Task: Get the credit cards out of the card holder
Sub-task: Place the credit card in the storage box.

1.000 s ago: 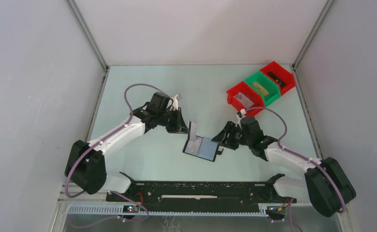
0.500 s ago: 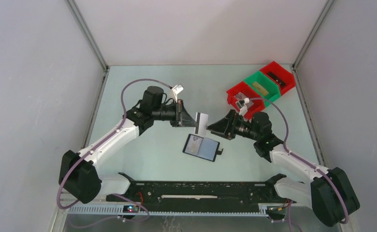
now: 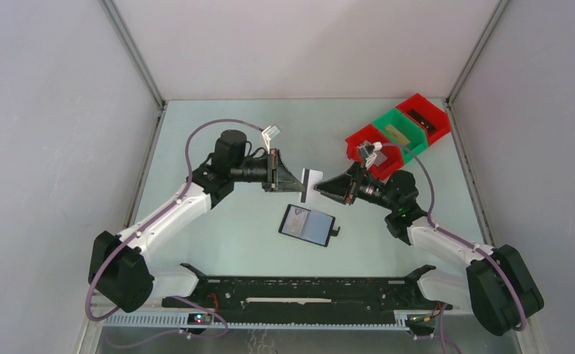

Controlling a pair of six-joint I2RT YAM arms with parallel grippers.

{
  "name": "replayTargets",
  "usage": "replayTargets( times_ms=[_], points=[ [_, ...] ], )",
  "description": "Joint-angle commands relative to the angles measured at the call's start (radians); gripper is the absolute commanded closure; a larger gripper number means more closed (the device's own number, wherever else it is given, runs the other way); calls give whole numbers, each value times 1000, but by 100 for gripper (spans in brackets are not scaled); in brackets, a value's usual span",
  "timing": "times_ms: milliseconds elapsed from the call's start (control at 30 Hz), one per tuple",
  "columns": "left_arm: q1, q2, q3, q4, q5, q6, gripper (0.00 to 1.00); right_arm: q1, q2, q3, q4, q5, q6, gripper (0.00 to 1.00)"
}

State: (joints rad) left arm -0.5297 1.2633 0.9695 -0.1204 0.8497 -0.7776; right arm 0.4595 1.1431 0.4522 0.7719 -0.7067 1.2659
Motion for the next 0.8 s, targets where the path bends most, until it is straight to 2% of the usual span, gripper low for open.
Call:
replayTargets(
  times_ms=[0,67,100,200,233,267,333,367,400,500,567,767],
  points=[
    [5,-22,-23,48,40,-18,100,-4,4,15,86,-16,43,73],
    [5,-15,-23,48,42,-23,100,-3,-2,24,51,-11,36,93],
    [5,-6,-21,48,45,-27,100,-4,-8,40,10,-8,24,100],
    [5,9,-19,47,47,-29,97,-4,-44,85,-150,10,-52,100],
    [5,11,-17,43,45,-28,88,-6,-64,105,-224,26,-96,100],
    [5,15,-8,23,36,-17,75,-15,-86,137,-318,45,-147,100],
    [5,19,35,-84,-11,59,52,-33,-131,224,-577,126,-290,100],
    [6,17,63,-154,-44,104,45,-41,-153,275,-756,179,-363,100],
    [8,13,90,-214,-81,141,41,-49,-166,328,-844,243,-437,100],
    [24,-6,145,-321,-158,201,35,-66,-169,495,-1173,448,-629,100],
    [42,-20,166,-359,-193,220,30,-65,-138,592,-1308,586,-740,100],
    [74,-53,207,-448,-362,257,23,-18,48,826,-1502,974,-996,100]
  ],
)
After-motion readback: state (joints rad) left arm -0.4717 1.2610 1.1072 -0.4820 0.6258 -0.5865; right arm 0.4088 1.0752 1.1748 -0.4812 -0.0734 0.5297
